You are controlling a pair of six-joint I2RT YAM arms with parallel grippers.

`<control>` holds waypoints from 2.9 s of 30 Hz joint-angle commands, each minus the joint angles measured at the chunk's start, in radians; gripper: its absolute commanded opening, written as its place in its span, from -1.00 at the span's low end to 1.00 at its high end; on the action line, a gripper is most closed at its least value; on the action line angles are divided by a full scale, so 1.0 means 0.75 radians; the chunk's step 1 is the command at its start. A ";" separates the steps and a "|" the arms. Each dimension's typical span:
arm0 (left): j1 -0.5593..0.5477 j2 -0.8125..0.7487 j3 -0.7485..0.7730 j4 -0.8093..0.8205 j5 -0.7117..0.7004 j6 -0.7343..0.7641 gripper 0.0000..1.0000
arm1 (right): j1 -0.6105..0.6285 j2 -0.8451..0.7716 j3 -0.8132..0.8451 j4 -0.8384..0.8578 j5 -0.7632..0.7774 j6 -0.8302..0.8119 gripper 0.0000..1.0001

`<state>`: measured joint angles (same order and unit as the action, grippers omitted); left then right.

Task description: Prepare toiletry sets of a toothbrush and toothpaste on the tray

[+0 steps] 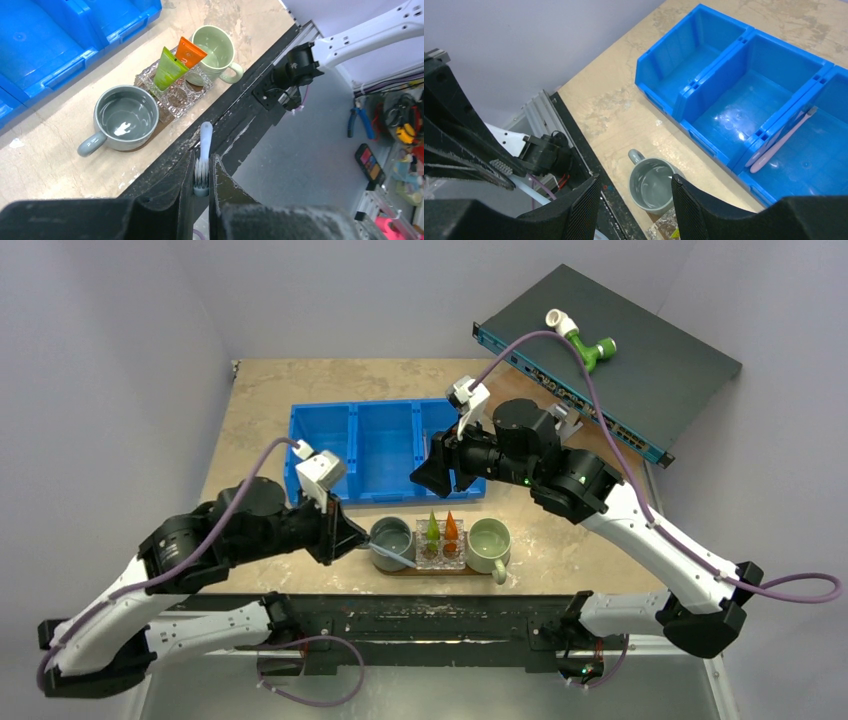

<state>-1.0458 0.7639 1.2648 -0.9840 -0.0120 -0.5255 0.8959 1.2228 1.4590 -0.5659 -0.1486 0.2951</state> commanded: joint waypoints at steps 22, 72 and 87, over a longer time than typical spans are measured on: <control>-0.449 0.242 -0.150 0.304 -0.672 -0.010 -1.00 | -0.039 -0.001 -0.060 0.043 0.017 0.003 0.11; -0.497 0.414 -0.581 0.849 -0.851 0.046 -1.00 | -0.043 0.053 -0.080 0.037 0.041 0.030 0.13; -0.537 0.443 -0.487 0.737 -0.880 0.052 -0.64 | -0.043 0.055 -0.104 0.046 0.051 0.026 0.17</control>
<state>-1.4353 1.0912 0.8497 -0.4019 -0.6445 -0.4934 0.8680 1.2579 1.3849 -0.5606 -0.1387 0.3073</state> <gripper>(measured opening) 0.164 0.584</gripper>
